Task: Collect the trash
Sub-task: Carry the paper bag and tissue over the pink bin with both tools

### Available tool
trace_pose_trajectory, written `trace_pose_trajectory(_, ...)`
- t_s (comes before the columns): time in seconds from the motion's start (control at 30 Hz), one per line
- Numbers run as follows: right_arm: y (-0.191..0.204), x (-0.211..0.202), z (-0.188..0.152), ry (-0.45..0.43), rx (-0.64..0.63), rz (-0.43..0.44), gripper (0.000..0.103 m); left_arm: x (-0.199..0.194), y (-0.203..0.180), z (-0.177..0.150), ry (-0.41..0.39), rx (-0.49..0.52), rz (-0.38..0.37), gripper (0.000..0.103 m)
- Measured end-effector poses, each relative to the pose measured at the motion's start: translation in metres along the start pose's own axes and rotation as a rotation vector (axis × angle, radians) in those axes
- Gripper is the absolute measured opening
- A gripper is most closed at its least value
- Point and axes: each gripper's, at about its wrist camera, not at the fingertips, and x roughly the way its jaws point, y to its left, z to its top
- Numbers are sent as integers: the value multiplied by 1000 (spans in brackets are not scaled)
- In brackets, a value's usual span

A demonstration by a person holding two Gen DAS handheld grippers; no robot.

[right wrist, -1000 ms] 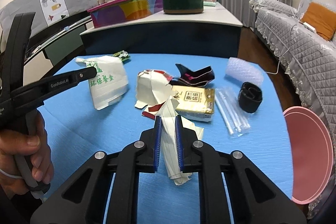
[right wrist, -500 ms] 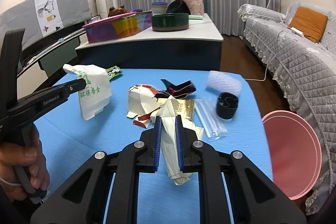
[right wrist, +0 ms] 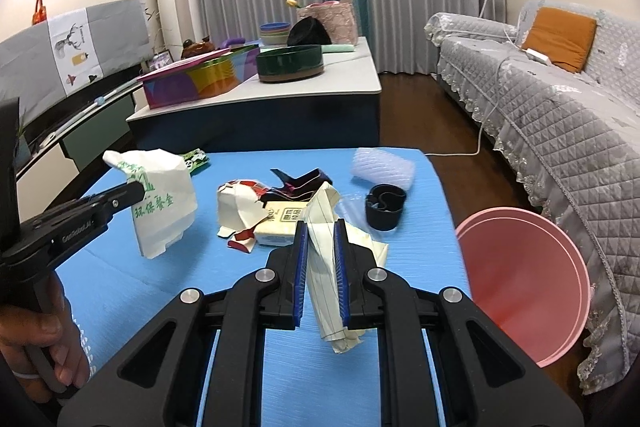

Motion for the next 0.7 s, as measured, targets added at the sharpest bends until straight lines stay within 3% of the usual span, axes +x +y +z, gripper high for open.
trace_pose_trajectory(0.7,-60,-31,6,-50,113,-69,13,-7,-79,-11,14,91,-121,4)
